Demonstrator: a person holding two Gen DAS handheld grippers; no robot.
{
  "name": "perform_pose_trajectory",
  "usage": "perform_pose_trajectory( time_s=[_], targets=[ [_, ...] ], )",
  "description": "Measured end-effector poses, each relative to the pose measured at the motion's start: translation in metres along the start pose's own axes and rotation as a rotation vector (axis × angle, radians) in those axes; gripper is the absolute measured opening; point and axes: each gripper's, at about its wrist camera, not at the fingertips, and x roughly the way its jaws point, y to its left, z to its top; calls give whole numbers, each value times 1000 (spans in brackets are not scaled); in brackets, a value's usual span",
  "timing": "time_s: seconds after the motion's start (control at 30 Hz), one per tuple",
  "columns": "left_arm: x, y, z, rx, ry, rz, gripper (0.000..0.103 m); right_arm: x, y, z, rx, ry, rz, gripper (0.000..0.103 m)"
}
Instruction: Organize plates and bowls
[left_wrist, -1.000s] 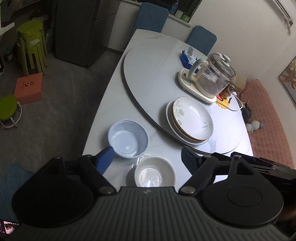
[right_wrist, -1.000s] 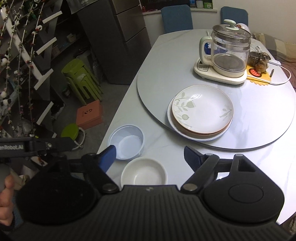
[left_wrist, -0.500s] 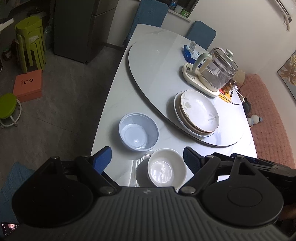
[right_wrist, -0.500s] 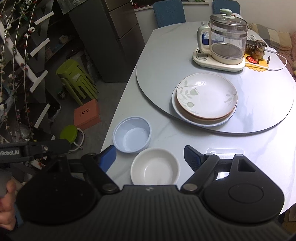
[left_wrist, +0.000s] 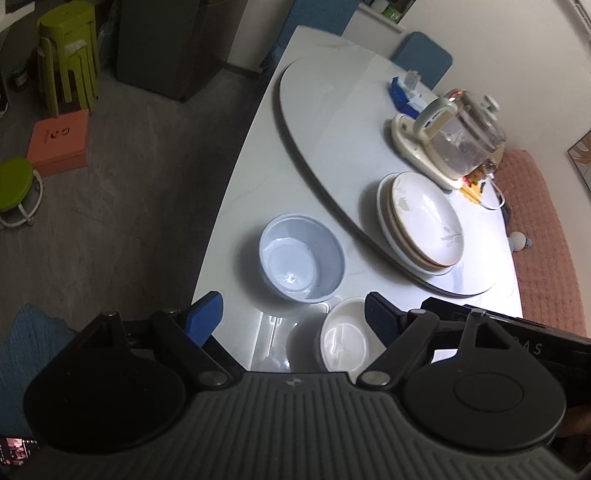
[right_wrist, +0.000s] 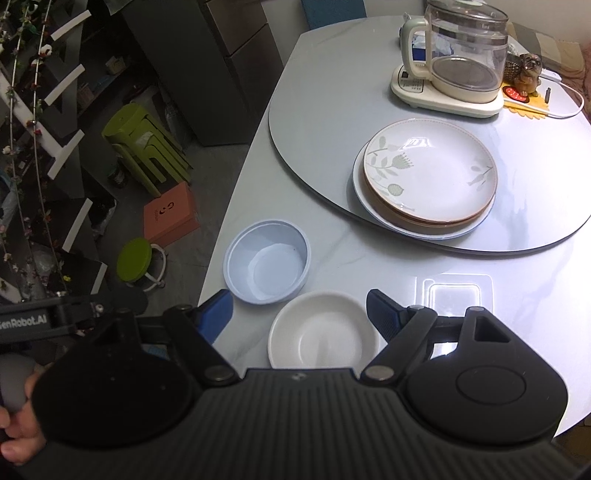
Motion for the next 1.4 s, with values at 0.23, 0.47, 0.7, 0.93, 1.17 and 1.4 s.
perform_pose_trajectory(
  time_s=[0.23, 0.47, 0.7, 0.93, 1.17, 1.4],
  targets=[
    [43, 12, 18, -18, 72, -29, 81, 29, -1, 15, 50, 52, -12, 67],
    [80, 27, 40, -36, 117, -17, 61, 71, -1, 26, 68, 109, -6, 51],
    [107, 31, 59, -37, 162, -30, 53, 109, -7, 34, 104, 173, -5, 41],
    [141, 29, 61, 8, 236, 3, 38, 133, -6, 35, 87, 219, -28, 31],
    [161, 34, 64, -6, 264, -9, 27, 153, -12, 41, 87, 245, -42, 22],
    [169, 34, 65, -40, 287, -27, 23, 160, -7, 45, 58, 255, -33, 17]
  ],
)
